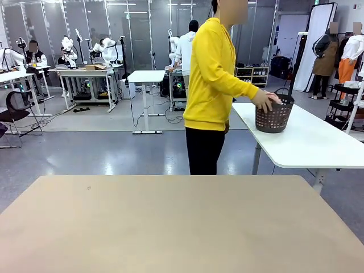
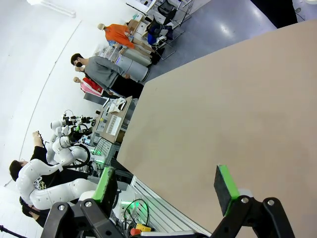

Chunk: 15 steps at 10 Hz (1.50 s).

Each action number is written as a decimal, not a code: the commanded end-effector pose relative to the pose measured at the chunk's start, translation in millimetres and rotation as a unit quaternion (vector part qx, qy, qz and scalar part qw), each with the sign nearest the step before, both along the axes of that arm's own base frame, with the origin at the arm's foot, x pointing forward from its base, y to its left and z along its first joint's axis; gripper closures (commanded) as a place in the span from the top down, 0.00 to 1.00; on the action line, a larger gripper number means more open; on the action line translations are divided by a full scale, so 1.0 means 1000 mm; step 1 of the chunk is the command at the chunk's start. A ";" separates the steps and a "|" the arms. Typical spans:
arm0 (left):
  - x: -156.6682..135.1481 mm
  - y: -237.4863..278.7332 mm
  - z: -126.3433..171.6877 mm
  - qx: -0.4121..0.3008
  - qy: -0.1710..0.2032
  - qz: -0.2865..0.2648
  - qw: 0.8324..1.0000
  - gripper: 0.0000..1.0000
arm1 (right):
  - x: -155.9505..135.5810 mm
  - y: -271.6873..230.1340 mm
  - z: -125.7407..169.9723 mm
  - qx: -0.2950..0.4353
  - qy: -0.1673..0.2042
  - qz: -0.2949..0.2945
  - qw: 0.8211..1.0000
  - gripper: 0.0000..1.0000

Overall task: Fold the towel.
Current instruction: Grab the top end of the 100 cm Hotel Towel extended by the human.

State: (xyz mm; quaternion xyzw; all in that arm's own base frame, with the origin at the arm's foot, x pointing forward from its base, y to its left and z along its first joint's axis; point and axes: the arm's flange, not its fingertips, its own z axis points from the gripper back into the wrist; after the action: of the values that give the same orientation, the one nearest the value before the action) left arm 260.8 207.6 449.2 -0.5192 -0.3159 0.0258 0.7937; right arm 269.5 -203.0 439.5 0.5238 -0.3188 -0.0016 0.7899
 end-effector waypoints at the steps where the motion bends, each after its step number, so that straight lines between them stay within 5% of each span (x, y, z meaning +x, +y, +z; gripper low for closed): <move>1: 0.002 0.001 0.001 -0.008 -0.011 -0.002 1.000 1.00 | 0.001 -0.001 0.001 0.005 -0.009 0.000 1.000 1.00; 15: 0.002 0.001 0.001 -0.008 -0.011 -0.002 1.000 1.00 | 0.001 -0.001 0.001 0.005 -0.009 0.000 1.000 1.00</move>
State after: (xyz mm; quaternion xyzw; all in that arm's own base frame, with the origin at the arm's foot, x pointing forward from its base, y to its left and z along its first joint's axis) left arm 260.8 207.5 449.2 -0.5194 -0.3158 0.0257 0.7936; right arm 269.5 -203.0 439.6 0.5238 -0.3188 -0.0016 0.7900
